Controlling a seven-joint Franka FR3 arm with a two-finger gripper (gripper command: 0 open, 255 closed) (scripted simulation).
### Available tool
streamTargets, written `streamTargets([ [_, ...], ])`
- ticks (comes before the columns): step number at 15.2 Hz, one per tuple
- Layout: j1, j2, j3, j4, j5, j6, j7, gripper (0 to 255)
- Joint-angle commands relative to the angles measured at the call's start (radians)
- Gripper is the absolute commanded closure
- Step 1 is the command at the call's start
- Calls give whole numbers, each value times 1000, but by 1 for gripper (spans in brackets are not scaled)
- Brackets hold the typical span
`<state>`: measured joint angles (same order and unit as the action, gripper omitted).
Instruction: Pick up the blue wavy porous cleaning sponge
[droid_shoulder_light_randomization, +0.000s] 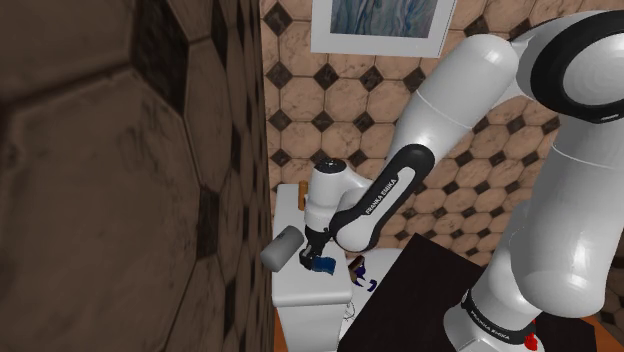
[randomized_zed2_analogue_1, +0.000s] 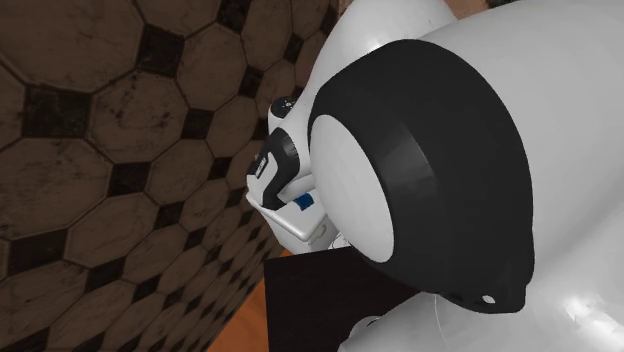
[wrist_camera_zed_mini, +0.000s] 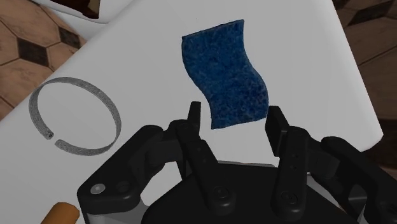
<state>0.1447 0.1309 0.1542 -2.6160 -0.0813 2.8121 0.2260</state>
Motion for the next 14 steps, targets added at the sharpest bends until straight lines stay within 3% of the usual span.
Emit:
streamTargets([
  [1, -5, -31, 7, -4, 18, -27, -14, 255],
  [14, -3, -196, 17, 6, 89, -199, -67, 255],
])
